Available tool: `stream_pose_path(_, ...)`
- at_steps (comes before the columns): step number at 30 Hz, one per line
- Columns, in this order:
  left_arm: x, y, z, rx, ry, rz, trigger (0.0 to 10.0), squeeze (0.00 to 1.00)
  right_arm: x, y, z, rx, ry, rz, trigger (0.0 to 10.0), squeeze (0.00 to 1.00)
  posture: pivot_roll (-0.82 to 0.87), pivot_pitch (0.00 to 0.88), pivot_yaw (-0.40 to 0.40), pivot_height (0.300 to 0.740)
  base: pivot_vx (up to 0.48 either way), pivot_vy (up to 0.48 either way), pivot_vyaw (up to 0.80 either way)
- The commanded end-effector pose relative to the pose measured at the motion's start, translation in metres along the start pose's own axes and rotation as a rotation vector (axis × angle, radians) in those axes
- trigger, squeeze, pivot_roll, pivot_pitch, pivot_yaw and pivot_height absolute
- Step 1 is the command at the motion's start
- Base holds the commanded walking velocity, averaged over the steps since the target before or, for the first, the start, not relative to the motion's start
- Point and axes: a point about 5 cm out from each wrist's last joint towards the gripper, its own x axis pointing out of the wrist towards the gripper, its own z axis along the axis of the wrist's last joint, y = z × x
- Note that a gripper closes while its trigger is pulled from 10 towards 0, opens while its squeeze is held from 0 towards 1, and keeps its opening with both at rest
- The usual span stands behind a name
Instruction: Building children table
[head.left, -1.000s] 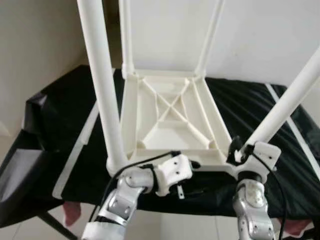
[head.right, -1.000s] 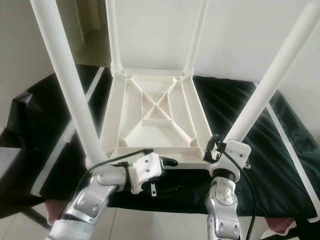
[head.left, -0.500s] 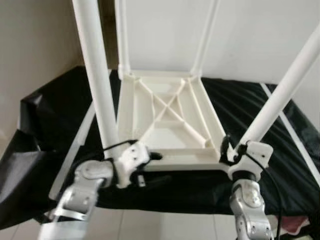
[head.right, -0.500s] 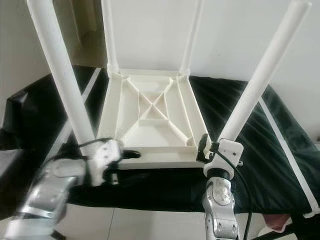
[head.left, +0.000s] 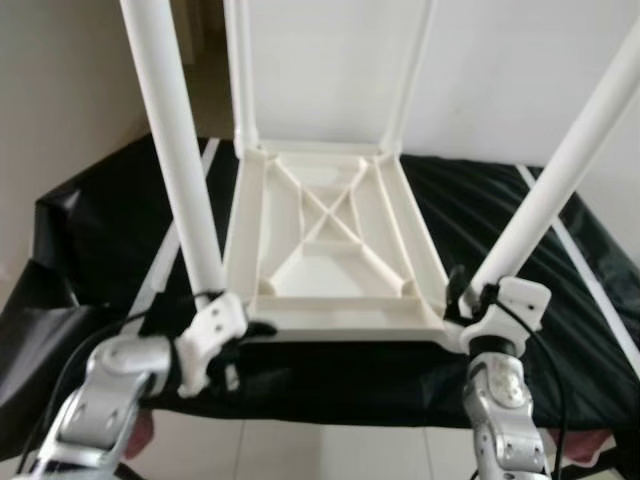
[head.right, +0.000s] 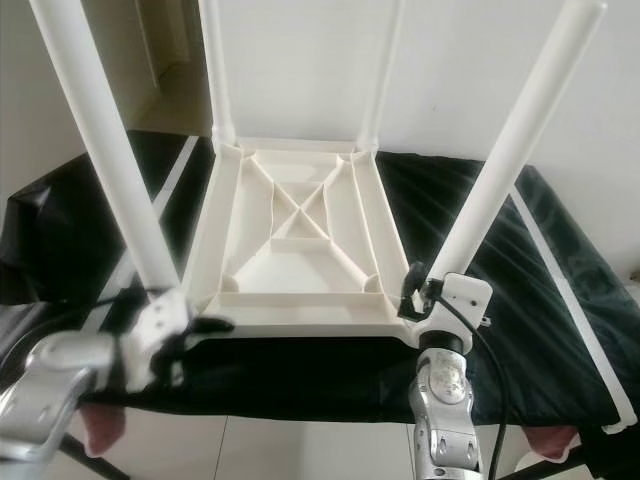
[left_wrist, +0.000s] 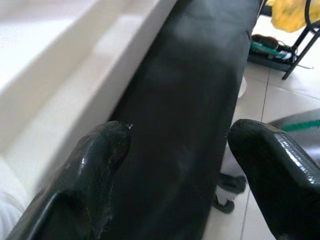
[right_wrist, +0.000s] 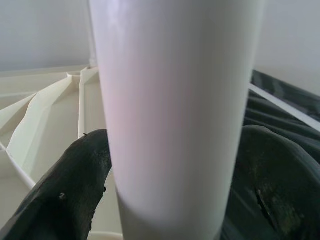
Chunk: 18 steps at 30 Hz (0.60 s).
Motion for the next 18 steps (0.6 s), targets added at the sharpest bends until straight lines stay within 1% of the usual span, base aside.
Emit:
stream_pose_path(1,-0.004,-0.003,-0.002,-0.001,0.029,-0.036,10.0,0.0,0.001,-0.001,-0.003,0.006,0.007,-0.011,10.0,0.0,0.02,0.0,-0.061,0.74,0.0,0.0,0.0)
stream_pose_path(2,-0.004,-0.003,-0.002,-0.001,0.029,-0.036,10.0,0.0,0.001,-0.001,-0.003,0.006,0.007,-0.011,10.0,0.0,0.02,0.0,-0.061,0.74,0.0,0.0,0.0)
stream_pose_path(3,-0.011,0.001,-0.009,0.003,0.079,0.002,10.0,0.0,0.002,0.0,-0.003,0.007,0.009,-0.011,10.0,0.0,0.03,0.0,-0.067,0.74,0.0,0.0,0.0)
stream_pose_path(5,-0.018,0.004,-0.016,0.008,0.137,0.042,10.0,0.0,0.004,0.0,-0.004,0.008,0.009,-0.01,10.0,0.0,0.03,0.0,-0.07,0.74,0.0,0.0,0.0)
stream_pose_path(7,-0.019,0.005,-0.018,0.009,0.149,0.05,10.0,0.0,0.004,0.0,-0.004,0.008,0.009,-0.01,10.0,0.0,0.03,0.0,-0.07,0.74,0.0,0.0,0.0)
stream_pose_path(8,-0.028,0.012,-0.022,0.016,0.188,0.102,10.0,0.0,0.005,0.001,-0.004,0.01,0.009,-0.005,10.0,0.0,0.04,0.0,-0.077,0.74,0.0,0.0,0.0)
stream_pose_path(10,-0.05,0.03,-0.029,0.033,0.258,0.235,10.0,0.0,0.007,0.002,-0.004,0.009,0.01,0.007,10.0,0.0,0.04,0.0,-0.081,0.74,0.0,0.0,0.0)
stream_pose_path(11,-0.05,0.03,-0.029,0.033,0.258,0.235,10.0,0.0,0.007,0.002,-0.004,0.009,0.01,0.007,10.0,0.0,0.04,0.0,-0.081,0.74,0.0,0.0,0.0)
stream_pose_path(12,-0.059,0.036,-0.029,0.053,0.276,0.291,10.0,0.0,0.008,0.002,-0.004,0.009,0.01,0.008,10.0,0.0,0.04,0.0,-0.081,0.74,0.0,0.0,0.0)
stream_pose_path(13,-0.071,0.046,-0.027,0.061,0.284,0.376,10.0,0.0,0.008,0.002,-0.005,0.011,0.012,0.007,10.0,0.0,0.05,0.0,-0.088,0.74,0.0,0.0,0.0)
stream_pose_path(14,-0.071,0.046,-0.027,0.061,0.284,0.376,10.0,0.0,0.008,0.002,-0.005,0.011,0.012,0.007,10.0,0.0,0.05,0.0,-0.088,0.74,0.0,0.0,0.0)
stream_pose_path(16,-0.088,0.063,-0.023,0.086,0.285,0.509,10.0,0.0,0.009,0.003,-0.007,0.013,0.02,0.015,10.0,0.0,0.05,0.0,-0.094,0.74,0.0,0.0,0.0)
stream_pose_path(18,-0.098,0.074,-0.021,0.108,0.287,0.588,10.0,0.0,0.009,0.004,-0.008,0.014,0.025,0.024,10.0,0.0,0.05,0.0,-0.098,0.74,0.0,0.0,0.0)
